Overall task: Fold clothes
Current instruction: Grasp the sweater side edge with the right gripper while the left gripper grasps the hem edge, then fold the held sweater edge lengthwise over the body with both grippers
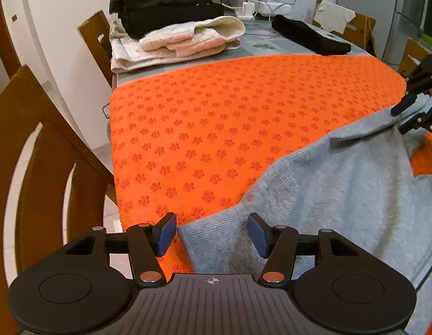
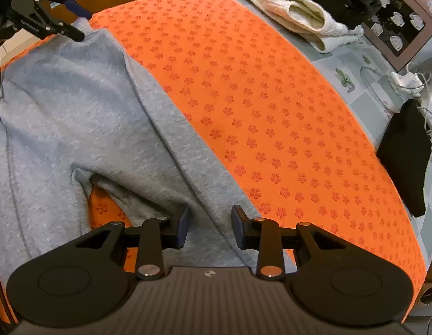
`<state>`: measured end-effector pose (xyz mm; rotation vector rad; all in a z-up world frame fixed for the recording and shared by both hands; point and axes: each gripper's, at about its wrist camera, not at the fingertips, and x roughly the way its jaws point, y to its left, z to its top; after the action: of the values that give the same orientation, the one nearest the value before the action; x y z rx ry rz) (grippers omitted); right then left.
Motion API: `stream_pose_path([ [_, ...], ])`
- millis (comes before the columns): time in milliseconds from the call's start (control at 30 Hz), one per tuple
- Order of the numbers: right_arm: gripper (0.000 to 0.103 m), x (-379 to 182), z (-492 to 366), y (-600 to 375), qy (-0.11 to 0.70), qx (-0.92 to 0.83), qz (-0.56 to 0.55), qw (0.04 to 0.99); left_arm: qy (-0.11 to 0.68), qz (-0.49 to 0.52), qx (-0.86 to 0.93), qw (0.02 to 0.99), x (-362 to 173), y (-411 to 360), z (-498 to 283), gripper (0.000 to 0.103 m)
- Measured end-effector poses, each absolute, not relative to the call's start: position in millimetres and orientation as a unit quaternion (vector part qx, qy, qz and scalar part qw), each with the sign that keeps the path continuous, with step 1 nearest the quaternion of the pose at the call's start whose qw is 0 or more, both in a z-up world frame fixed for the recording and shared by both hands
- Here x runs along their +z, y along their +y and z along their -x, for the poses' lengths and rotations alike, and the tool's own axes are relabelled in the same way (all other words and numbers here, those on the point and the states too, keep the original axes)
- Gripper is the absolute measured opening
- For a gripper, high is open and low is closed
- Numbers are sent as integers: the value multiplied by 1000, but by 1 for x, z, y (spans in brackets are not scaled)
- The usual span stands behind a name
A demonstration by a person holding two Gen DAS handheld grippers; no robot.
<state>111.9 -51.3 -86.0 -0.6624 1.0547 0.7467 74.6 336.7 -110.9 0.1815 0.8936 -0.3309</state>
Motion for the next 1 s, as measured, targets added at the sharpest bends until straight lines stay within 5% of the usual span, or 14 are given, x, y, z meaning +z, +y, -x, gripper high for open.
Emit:
stream_pose_path([
  [100, 15, -86, -116, -51, 482, 342, 306, 746, 434, -66, -161, 884, -115, 341, -77, 58],
  [167, 5, -85, -121, -51, 481, 333, 307, 750, 426, -53, -162, 889, -114, 343, -75, 39],
  [200, 3, -83, -124, -51, 478, 328, 308, 754, 420, -49, -161, 892, -112, 344, -73, 19],
  [233, 2, -80, -128, -51, 474, 322, 308, 759, 413, -48, -151, 897, -110, 344, -71, 13],
  [633, 2, -51, -177, -45, 414, 273, 310, 811, 362, -41, -91, 927, -76, 357, -82, 12],
  [1000, 2, -25, -101, -70, 421, 285, 282, 814, 346, -69, -151, 923, -52, 345, -27, 13],
])
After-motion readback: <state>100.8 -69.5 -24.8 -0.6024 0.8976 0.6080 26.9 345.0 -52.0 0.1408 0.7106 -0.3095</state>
